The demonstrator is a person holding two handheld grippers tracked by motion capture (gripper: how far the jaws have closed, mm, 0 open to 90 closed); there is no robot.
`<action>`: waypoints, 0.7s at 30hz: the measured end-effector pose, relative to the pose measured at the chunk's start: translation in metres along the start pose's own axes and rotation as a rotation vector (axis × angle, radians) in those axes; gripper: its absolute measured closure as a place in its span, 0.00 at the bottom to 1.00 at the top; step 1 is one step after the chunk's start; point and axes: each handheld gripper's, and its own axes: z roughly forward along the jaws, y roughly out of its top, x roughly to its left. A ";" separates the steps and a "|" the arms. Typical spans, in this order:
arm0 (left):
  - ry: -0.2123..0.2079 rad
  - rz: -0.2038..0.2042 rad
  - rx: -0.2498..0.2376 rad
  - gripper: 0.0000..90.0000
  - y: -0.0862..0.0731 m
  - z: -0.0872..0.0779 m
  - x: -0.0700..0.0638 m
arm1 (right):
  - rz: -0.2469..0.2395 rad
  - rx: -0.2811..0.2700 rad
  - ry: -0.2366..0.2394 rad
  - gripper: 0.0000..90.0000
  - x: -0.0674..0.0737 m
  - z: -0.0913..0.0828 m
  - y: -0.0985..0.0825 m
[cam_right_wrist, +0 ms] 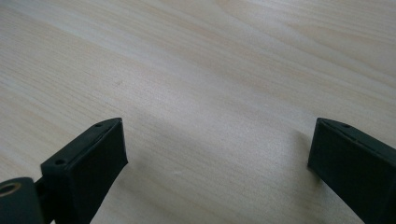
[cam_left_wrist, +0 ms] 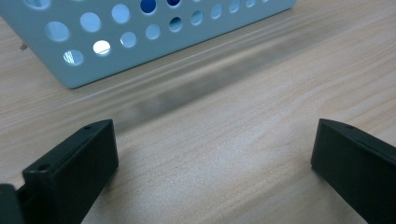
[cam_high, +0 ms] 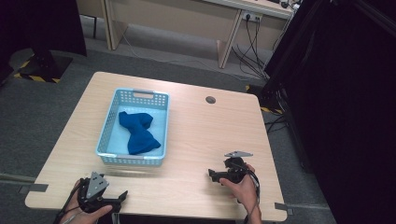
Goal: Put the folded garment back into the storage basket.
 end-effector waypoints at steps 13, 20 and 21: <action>0.000 0.000 0.000 0.00 0.000 0.000 0.000 | -0.001 0.001 -0.008 0.05 -0.005 -0.006 -0.008; 0.000 -0.001 0.000 0.00 0.000 0.000 0.000 | -0.004 0.002 -0.010 0.05 -0.004 -0.009 -0.012; 0.000 -0.001 0.000 0.00 0.000 0.000 0.000 | -0.004 0.003 -0.012 0.05 -0.004 -0.009 -0.012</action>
